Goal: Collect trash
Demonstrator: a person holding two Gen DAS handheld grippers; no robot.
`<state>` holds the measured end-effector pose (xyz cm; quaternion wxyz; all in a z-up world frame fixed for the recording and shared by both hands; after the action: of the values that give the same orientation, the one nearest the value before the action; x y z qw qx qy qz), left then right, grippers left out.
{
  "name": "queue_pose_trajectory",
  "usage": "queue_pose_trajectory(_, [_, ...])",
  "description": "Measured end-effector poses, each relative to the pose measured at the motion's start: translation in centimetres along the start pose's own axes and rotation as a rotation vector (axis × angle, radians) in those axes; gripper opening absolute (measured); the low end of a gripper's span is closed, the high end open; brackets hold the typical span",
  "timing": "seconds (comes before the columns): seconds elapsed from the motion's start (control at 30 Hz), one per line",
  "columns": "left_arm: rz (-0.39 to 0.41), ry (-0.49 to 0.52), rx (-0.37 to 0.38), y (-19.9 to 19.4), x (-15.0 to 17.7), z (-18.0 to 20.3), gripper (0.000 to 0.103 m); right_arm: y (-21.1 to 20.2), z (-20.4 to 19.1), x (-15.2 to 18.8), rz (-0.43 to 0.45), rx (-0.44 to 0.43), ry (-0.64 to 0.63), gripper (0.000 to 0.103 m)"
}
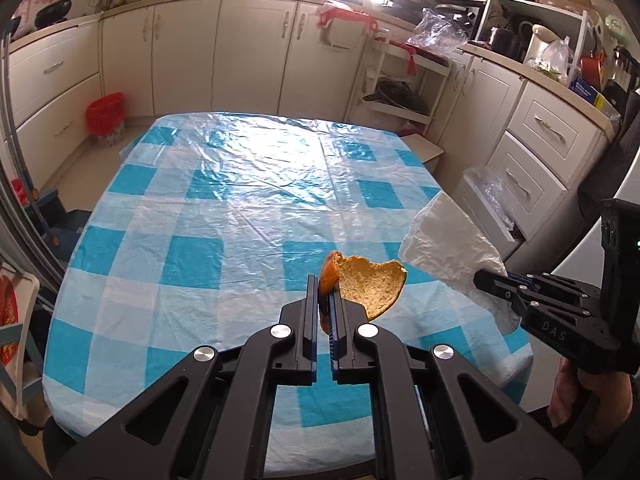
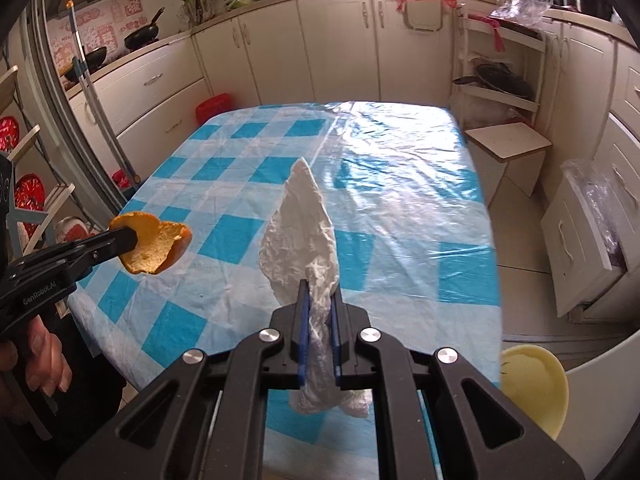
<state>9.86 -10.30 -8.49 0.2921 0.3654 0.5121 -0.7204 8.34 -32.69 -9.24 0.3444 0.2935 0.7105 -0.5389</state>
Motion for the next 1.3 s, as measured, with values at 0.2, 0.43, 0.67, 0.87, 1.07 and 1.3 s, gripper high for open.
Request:
queue_pose_trajectory(0.2, [-0.020, 0.053, 0.133, 1.0, 0.2, 8.0, 0.004, -4.5, 10.3, 0.8, -0.017, 0.225, 0.072, 0.010])
queue_pose_trajectory(0.43, [-0.066, 0.147, 0.289, 2.8, 2.1, 19.4, 0.004, -5.1, 18.8, 6.4, -0.280, 0.358, 0.084, 0.010])
queue_pose_trajectory(0.67, [-0.174, 0.222, 0.345, 5.8, 7.2, 27.6, 0.004, -2.5, 23.6, 12.2, -0.489, 0.418, 0.154, 0.029])
queue_pose_trajectory(0.87, [-0.267, 0.240, 0.332, 8.4, 11.6, 30.7, 0.005, -5.3, 26.5, 8.0, -0.276, 0.477, 0.303, 0.051])
queue_pose_trajectory(1.07, [-0.326, 0.270, 0.328, 10.9, 14.4, 33.9, 0.007, -8.4, 27.0, 2.6, -0.016, 0.501, 0.317, 0.069])
queue_pose_trajectory(1.3, [-0.276, 0.289, 0.321, 10.9, 14.0, 35.1, 0.057, -10.0, 27.7, 0.4, 0.101, 0.514, 0.345, 0.076])
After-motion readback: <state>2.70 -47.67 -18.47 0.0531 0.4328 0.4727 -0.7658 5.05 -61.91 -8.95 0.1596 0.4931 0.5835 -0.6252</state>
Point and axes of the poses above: each gripper's, at about its wrist camera, not at the fingertips, and y roughly the way its jaws point, z to its right, x to its underside, the point moved 9 cm from there along y, roughly the way its jaws point, and after that the axes turned 13 degrees about z, right-handed, at the moved point
